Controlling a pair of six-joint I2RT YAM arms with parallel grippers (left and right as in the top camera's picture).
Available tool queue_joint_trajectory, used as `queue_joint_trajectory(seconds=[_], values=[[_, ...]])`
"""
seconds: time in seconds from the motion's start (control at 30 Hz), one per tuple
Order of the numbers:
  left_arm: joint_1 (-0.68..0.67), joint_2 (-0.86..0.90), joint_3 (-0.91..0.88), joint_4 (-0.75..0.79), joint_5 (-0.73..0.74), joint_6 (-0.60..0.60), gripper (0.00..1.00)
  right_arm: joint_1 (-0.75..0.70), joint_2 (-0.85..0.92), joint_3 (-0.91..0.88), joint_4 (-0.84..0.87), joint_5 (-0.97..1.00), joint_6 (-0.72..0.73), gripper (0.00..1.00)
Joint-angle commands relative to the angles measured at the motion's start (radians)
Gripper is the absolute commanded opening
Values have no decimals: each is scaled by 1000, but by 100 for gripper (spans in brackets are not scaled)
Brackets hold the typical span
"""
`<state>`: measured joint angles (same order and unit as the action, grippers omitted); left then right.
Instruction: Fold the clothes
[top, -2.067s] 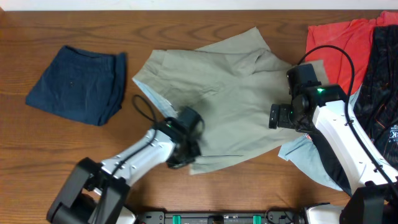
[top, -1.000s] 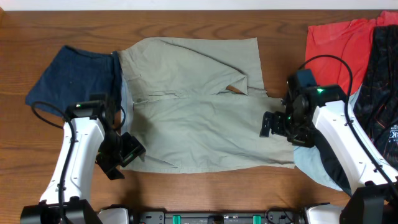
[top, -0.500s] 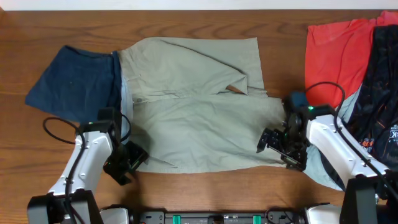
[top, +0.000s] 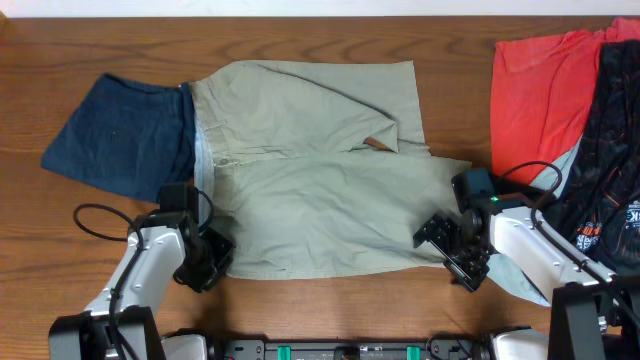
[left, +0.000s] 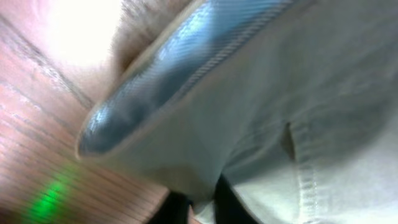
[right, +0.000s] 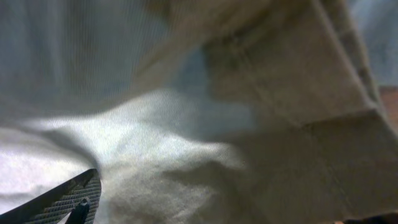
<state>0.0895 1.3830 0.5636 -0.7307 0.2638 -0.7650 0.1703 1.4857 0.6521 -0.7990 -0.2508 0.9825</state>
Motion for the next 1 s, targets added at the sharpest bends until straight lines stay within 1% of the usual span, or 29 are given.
queue_joint_trajectory(seconds=[0.0,0.03,0.07,0.13,0.17,0.2,0.23,0.27,0.43,0.6,0.77,0.97], values=[[-2,14,-30,-13,-14,-6,6,-2,10,-22,60,101,24,98],[-2,14,-29,-16,-13,5,6,-5,10,-22,61,113,24,96],[-2,14,-29,-16,-13,13,6,-10,10,-22,63,117,24,91],[-2,14,-22,-27,-13,38,6,-24,10,-22,65,120,24,78],[-2,14,-11,-41,-13,60,6,-35,10,-22,68,120,23,65],[-2,13,4,-59,-14,85,6,-47,10,-22,71,120,23,43],[-2,12,19,-74,-14,105,6,-56,10,-22,71,120,23,19],[-2,9,40,-95,-14,123,6,-69,10,-22,71,119,22,1],[-2,-32,116,-167,-14,146,6,-108,10,-16,77,66,-109,1],[-2,-132,187,-266,-13,190,6,-135,-15,34,49,44,-253,1],[-2,-264,282,-397,-13,242,6,-165,-95,169,-49,44,-364,1],[-2,-390,418,-540,-14,258,6,-197,-217,376,-192,68,-465,1]])
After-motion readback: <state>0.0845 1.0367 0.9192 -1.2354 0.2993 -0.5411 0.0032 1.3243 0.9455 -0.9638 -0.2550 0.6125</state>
